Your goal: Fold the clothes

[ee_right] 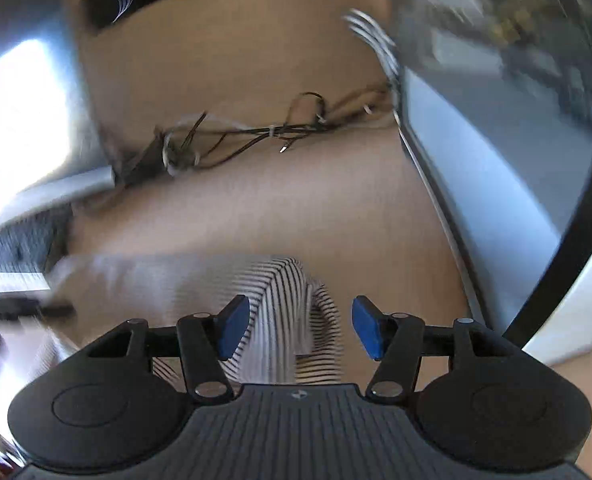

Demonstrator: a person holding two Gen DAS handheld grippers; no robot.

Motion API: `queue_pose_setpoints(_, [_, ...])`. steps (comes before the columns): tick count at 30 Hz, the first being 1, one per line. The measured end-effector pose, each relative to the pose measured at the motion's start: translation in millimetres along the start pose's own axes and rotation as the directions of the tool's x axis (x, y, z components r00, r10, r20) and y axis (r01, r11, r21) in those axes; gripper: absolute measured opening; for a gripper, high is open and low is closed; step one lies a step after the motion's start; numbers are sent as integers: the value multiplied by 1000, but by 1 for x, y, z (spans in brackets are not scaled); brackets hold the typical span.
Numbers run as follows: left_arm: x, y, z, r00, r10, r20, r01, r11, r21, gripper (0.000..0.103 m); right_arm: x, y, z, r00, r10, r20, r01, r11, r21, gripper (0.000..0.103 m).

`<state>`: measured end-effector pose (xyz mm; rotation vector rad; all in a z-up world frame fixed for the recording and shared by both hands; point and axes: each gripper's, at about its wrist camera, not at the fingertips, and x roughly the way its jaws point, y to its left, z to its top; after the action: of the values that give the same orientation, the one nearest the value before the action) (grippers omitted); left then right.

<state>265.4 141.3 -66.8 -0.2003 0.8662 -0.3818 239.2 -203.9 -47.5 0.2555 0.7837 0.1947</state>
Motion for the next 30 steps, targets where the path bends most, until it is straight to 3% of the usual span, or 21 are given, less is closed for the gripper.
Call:
queue_pose_setpoints(4, [1,0,-6,1000,-10,-8,10,1000,-23,88,27,-9,-3,995,72,-65,-64,991,114,59])
queue_pose_setpoints(6, [0,0,-6,1000,-4,2,4,1000,-26,88,39,-2,-2,996,61,-70,-54,994,95,33])
queue_pose_setpoints(9, [-2,3,0,999,14,34,-13,999,-31,88,46,7,9,998,39,-45,-38,999,31,27])
queue_pose_setpoints(14, [-2,14,2,999,16,47,-14,999,-47,93,65,6,18,998,1,-66,-6,997,-81,30])
queue_pose_setpoints(20, [-41,6,6,994,20,108,-17,999,-29,90,59,2,3,999,-32,-37,28,993,-115,40])
queue_pose_setpoints(24, [-59,-8,19,982,-77,175,85,996,-38,82,61,10,2,997,-71,-12,68,981,-180,46])
queue_pose_setpoints(26, [-51,-21,23,978,-124,168,128,992,-14,79,64,12,4,997,-77,-8,74,978,-194,46])
queue_pose_setpoints(30, [-11,-31,11,993,-92,68,92,996,1,79,63,10,8,997,-78,-10,74,976,-206,49])
